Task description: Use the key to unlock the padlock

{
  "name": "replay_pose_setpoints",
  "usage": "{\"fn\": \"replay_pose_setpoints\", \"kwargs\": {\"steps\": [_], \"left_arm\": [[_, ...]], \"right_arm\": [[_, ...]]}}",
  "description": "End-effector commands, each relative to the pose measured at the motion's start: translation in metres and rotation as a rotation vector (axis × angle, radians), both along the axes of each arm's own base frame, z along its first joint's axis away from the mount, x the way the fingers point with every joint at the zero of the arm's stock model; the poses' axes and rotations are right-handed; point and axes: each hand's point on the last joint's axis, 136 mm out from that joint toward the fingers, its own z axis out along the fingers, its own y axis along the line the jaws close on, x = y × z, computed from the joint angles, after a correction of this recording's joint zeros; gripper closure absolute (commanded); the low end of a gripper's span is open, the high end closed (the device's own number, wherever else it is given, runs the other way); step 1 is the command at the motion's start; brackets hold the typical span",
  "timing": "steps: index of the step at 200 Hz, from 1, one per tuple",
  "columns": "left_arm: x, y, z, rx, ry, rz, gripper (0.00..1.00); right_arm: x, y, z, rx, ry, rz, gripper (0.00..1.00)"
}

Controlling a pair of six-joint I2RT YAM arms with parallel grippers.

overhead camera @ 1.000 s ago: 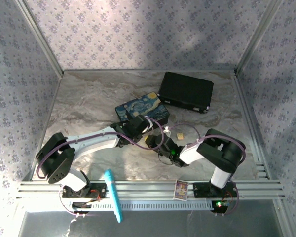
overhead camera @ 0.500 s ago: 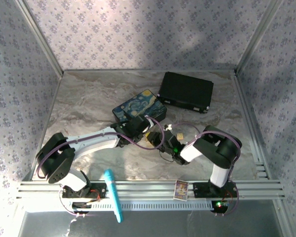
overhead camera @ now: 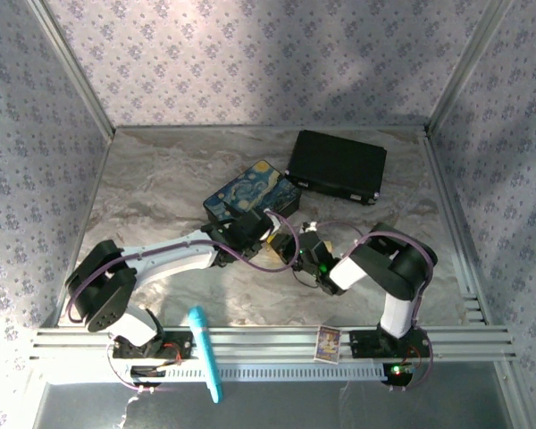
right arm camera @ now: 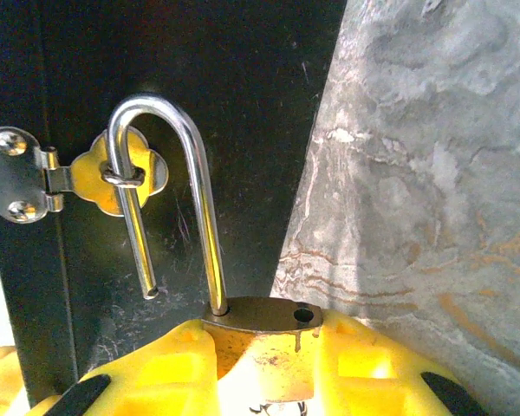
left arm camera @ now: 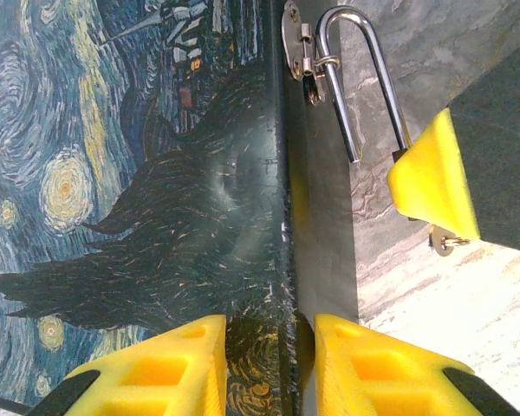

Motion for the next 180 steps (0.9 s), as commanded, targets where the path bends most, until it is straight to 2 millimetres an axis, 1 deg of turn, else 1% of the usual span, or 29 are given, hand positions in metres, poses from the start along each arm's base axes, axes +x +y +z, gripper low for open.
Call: {"fn": "replay_pose_setpoints", "kwargs": {"steps": [1, 16, 44, 67, 87, 102, 106, 127, 145, 146, 155, 169, 180], "left_arm": [[-0.037, 0.053, -0.052, 0.241, 0.188, 0.021, 0.72], [-0.036, 0.053, -0.051, 0.245, 0.184, 0.023, 0.72], [-0.034, 0.055, -0.054, 0.252, 0.181, 0.037, 0.72], [-0.031, 0.063, -0.056, 0.261, 0.181, 0.066, 0.72], [-0.031, 0.063, -0.057, 0.264, 0.186, 0.070, 0.72], [-0.029, 0.063, -0.057, 0.266, 0.187, 0.074, 0.72], [-0.029, 0.063, -0.058, 0.267, 0.188, 0.075, 0.72], [-0.026, 0.066, -0.061, 0.282, 0.190, 0.085, 0.72], [-0.025, 0.068, -0.061, 0.286, 0.192, 0.093, 0.72], [-0.025, 0.068, -0.061, 0.287, 0.192, 0.093, 0.72], [-0.026, 0.068, -0.061, 0.287, 0.192, 0.093, 0.72], [-0.026, 0.069, -0.061, 0.287, 0.195, 0.095, 0.72], [-0.025, 0.068, -0.061, 0.286, 0.195, 0.096, 0.72]], "right_arm": [[0.015, -0.045, -0.025, -0.054, 0.086, -0.172, 0.88], [0.015, -0.050, -0.028, -0.037, 0.096, -0.189, 0.88], [0.015, -0.049, -0.029, -0.039, 0.103, -0.177, 0.88], [0.014, -0.059, -0.031, -0.064, 0.107, -0.200, 0.88], [0.013, -0.062, -0.028, -0.078, 0.102, -0.203, 0.88], [0.011, -0.065, -0.027, -0.136, 0.103, -0.200, 0.88], [0.009, -0.066, -0.029, -0.164, 0.109, -0.195, 0.88], [0.006, -0.066, -0.025, -0.252, 0.092, -0.177, 0.88], [0.006, -0.072, -0.020, -0.309, 0.067, -0.183, 0.88], [0.005, -0.074, -0.022, -0.322, 0.076, -0.185, 0.88], [0.005, -0.079, -0.021, -0.365, 0.077, -0.188, 0.88], [0.008, -0.079, -0.022, -0.330, 0.075, -0.191, 0.88], [0.012, -0.076, -0.026, -0.243, 0.094, -0.194, 0.88]]}}
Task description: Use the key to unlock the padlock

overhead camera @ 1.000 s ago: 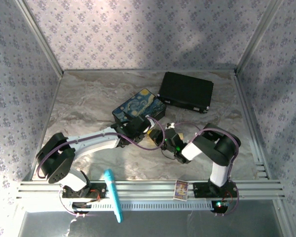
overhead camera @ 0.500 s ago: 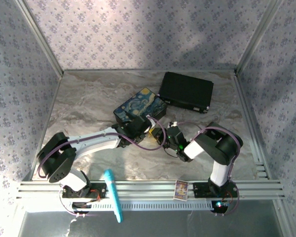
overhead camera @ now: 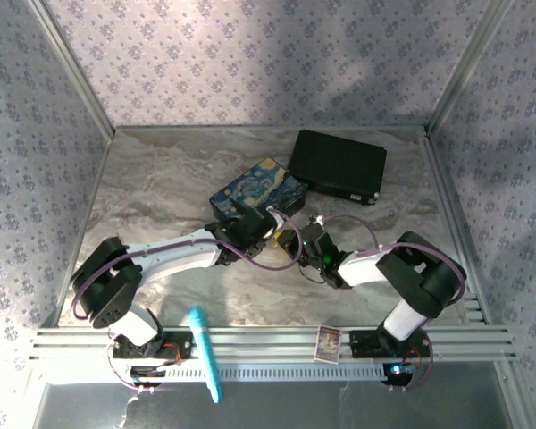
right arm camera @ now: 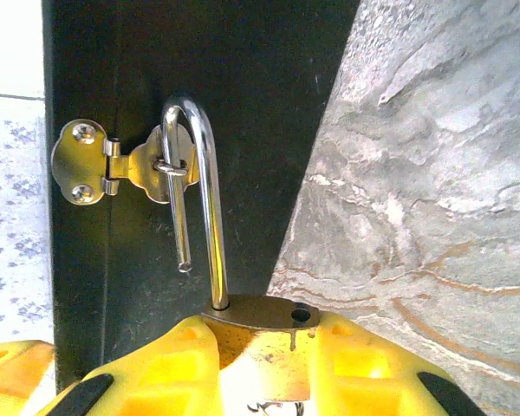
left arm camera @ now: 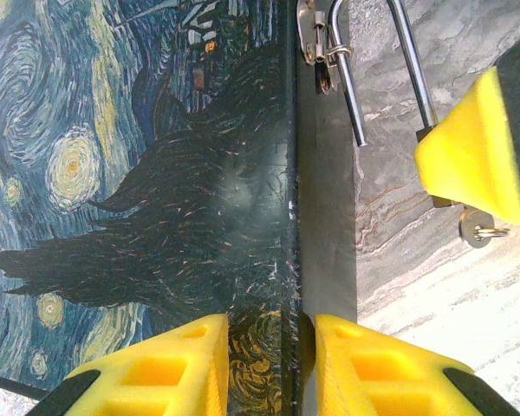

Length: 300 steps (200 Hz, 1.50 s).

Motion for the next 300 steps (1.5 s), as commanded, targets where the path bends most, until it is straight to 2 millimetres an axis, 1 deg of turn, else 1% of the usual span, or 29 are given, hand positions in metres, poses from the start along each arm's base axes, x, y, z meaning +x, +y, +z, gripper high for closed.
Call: {"fn": "replay_pose_setpoints", "kwargs": {"steps": [1, 7, 14, 24, 40, 46, 65, 90, 108, 119, 132, 140, 153, 162, 171, 193, 230, 250, 267, 287, 300], "left_arm": [[-0.033, 0.077, -0.061, 0.311, 0.213, 0.078, 0.72], [-0.033, 0.078, -0.061, 0.314, 0.214, 0.080, 0.72], [-0.033, 0.079, -0.061, 0.314, 0.214, 0.084, 0.72], [-0.033, 0.079, -0.061, 0.314, 0.215, 0.083, 0.72], [-0.034, 0.081, -0.062, 0.316, 0.218, 0.084, 0.72], [-0.034, 0.081, -0.063, 0.317, 0.219, 0.083, 0.72], [-0.035, 0.080, -0.063, 0.317, 0.219, 0.081, 0.72], [-0.034, 0.076, -0.058, 0.297, 0.211, 0.080, 0.72], [-0.031, 0.073, -0.054, 0.284, 0.202, 0.091, 0.71], [-0.031, 0.071, -0.052, 0.260, 0.200, 0.091, 0.71], [-0.031, 0.068, -0.049, 0.226, 0.199, 0.095, 0.71], [-0.030, 0.067, -0.046, 0.208, 0.197, 0.099, 0.71], [-0.029, 0.065, -0.043, 0.186, 0.193, 0.101, 0.71], [-0.029, 0.064, -0.041, 0.170, 0.195, 0.100, 0.70], [-0.028, 0.061, -0.039, 0.151, 0.196, 0.098, 0.70], [-0.028, 0.057, -0.038, 0.125, 0.200, 0.095, 0.70], [-0.028, 0.059, -0.038, 0.120, 0.202, 0.105, 0.70], [-0.028, 0.059, -0.037, 0.105, 0.208, 0.106, 0.70], [-0.028, 0.058, -0.037, 0.095, 0.209, 0.107, 0.70], [-0.028, 0.059, -0.038, 0.098, 0.211, 0.109, 0.70], [-0.028, 0.059, -0.038, 0.100, 0.212, 0.110, 0.70]], "right_arm": [[0.010, -0.053, -0.041, -0.112, 0.072, -0.172, 0.88], [0.012, -0.052, -0.043, -0.056, 0.079, -0.179, 0.89], [0.016, -0.047, -0.040, 0.015, 0.071, -0.174, 0.89], [0.020, -0.044, -0.043, 0.081, 0.091, -0.178, 0.90], [0.023, -0.044, -0.046, 0.124, 0.102, -0.187, 0.90], [0.025, -0.047, -0.043, 0.125, 0.088, -0.191, 0.90], [0.022, -0.050, -0.037, 0.054, 0.075, -0.167, 0.90], [0.016, -0.040, -0.018, -0.084, 0.014, -0.087, 0.89], [0.010, -0.039, -0.014, -0.207, 0.002, -0.031, 0.85], [0.009, -0.037, -0.015, -0.227, -0.003, 0.004, 0.80], [0.009, -0.031, -0.013, -0.244, -0.029, 0.060, 0.70], [0.007, -0.027, -0.014, -0.266, -0.035, 0.104, 0.65], [0.006, -0.018, -0.010, -0.290, -0.080, 0.169, 0.50], [0.006, -0.012, -0.011, -0.321, -0.083, 0.222, 0.39], [0.006, -0.004, -0.012, -0.346, -0.084, 0.280, 0.36], [0.010, 0.014, -0.006, -0.342, -0.133, 0.323, 0.34], [0.007, 0.036, -0.016, -0.480, -0.140, 0.404, 0.32], [0.008, 0.042, -0.022, -0.480, -0.143, 0.401, 0.32], [0.008, 0.049, -0.027, -0.533, -0.153, 0.414, 0.33], [0.006, 0.045, -0.037, -0.662, -0.138, 0.396, 0.35], [0.005, 0.045, -0.044, -0.699, -0.125, 0.394, 0.38]]}}
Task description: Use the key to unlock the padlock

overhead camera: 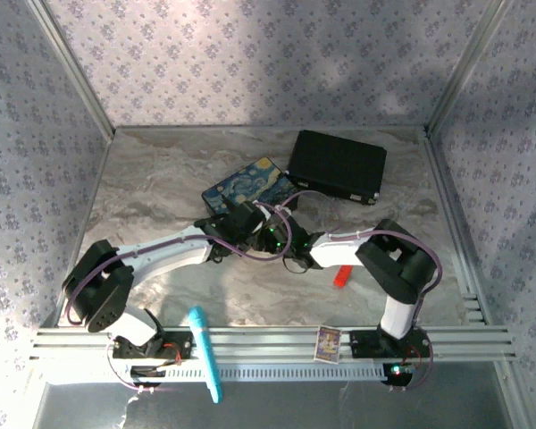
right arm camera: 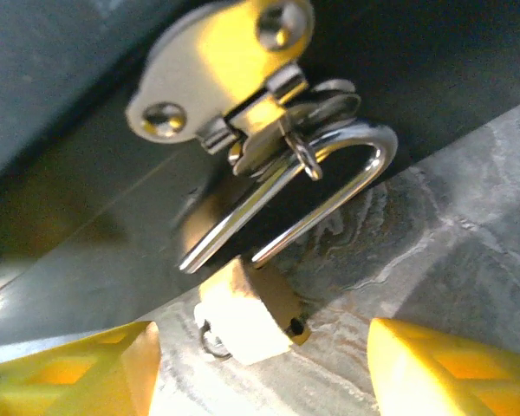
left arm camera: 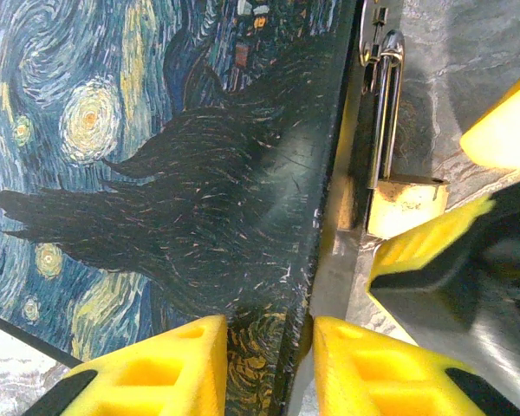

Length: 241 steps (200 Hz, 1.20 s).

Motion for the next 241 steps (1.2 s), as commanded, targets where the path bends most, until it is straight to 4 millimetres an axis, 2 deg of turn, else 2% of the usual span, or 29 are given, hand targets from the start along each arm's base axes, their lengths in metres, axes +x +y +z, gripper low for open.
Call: {"fn": "replay_pose_setpoints", "kwargs": {"steps": [1, 15, 31, 68, 83, 107, 160, 188, 213, 241], "left_arm": [[-0.033, 0.028, -0.039, 0.107, 0.183, -0.003, 0.70], [-0.033, 0.027, -0.039, 0.104, 0.182, -0.003, 0.70], [-0.032, 0.028, -0.039, 0.106, 0.182, 0.000, 0.70], [-0.033, 0.029, -0.040, 0.116, 0.187, 0.001, 0.70], [-0.032, 0.029, -0.040, 0.115, 0.186, 0.004, 0.70], [-0.032, 0.030, -0.041, 0.119, 0.189, 0.007, 0.70], [-0.032, 0.032, -0.043, 0.129, 0.191, 0.007, 0.70], [-0.033, 0.033, -0.043, 0.133, 0.189, 0.006, 0.70], [-0.034, 0.036, -0.047, 0.153, 0.192, 0.008, 0.70], [-0.035, 0.038, -0.051, 0.169, 0.200, 0.009, 0.70]], "right_arm": [[-0.004, -0.012, -0.027, -0.172, 0.009, -0.022, 0.38], [-0.004, -0.012, -0.036, -0.168, 0.024, -0.034, 0.42], [-0.005, -0.015, -0.044, -0.173, 0.039, -0.057, 0.50], [-0.008, -0.021, -0.049, -0.160, 0.046, -0.077, 0.64], [-0.008, -0.020, -0.051, -0.137, 0.055, -0.081, 0.67], [-0.004, -0.019, -0.053, -0.099, 0.053, -0.081, 0.78], [0.001, -0.023, -0.040, 0.067, 0.012, -0.092, 0.93], [0.007, -0.028, -0.036, 0.238, 0.022, -0.119, 0.97], [0.016, -0.024, -0.022, 0.444, 0.023, -0.113, 0.98], [0.019, -0.025, -0.016, 0.461, 0.006, -0.102, 0.98]]}}
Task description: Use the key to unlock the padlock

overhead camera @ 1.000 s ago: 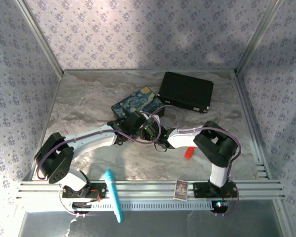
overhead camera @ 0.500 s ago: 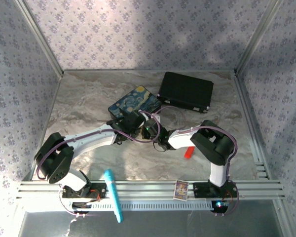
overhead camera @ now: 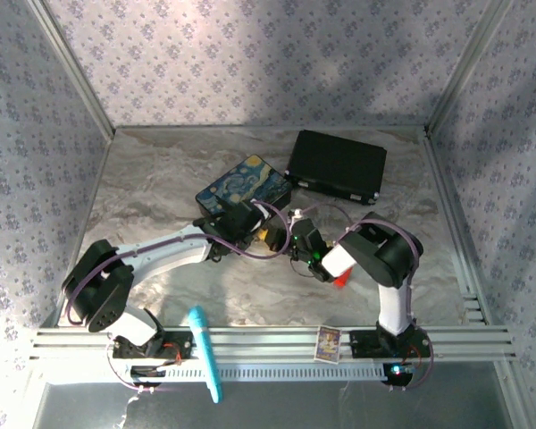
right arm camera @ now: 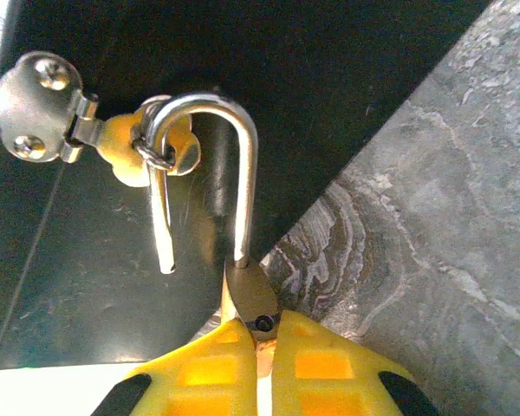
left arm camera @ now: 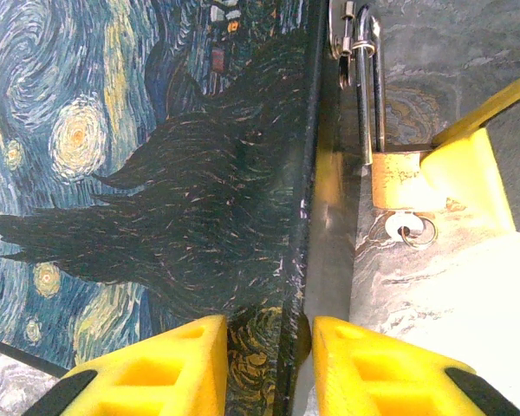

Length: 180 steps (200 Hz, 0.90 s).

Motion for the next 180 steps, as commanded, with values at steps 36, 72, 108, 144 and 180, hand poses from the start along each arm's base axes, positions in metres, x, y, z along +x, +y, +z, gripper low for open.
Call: {"fn": "replay_pose_setpoints", "kwargs": {"steps": [36, 72, 108, 144, 180], "left_arm": [[-0.038, 0.033, -0.053, 0.167, 0.208, -0.007, 0.70], [-0.038, 0.032, -0.051, 0.164, 0.207, -0.007, 0.70], [-0.038, 0.030, -0.050, 0.158, 0.208, -0.012, 0.70], [-0.041, 0.030, -0.054, 0.167, 0.218, -0.021, 0.70], [-0.042, 0.031, -0.059, 0.208, 0.229, -0.033, 0.71]], "right_arm": [[0.005, -0.018, -0.008, 0.031, 0.034, -0.052, 0.99], [0.004, -0.018, -0.008, -0.012, 0.041, -0.043, 1.00], [0.003, -0.025, -0.007, 0.002, 0.047, -0.064, 1.00], [0.014, -0.021, 0.002, 0.142, 0.073, -0.094, 1.00], [0.020, -0.008, 0.018, 0.273, 0.081, -0.085, 1.00]]}}
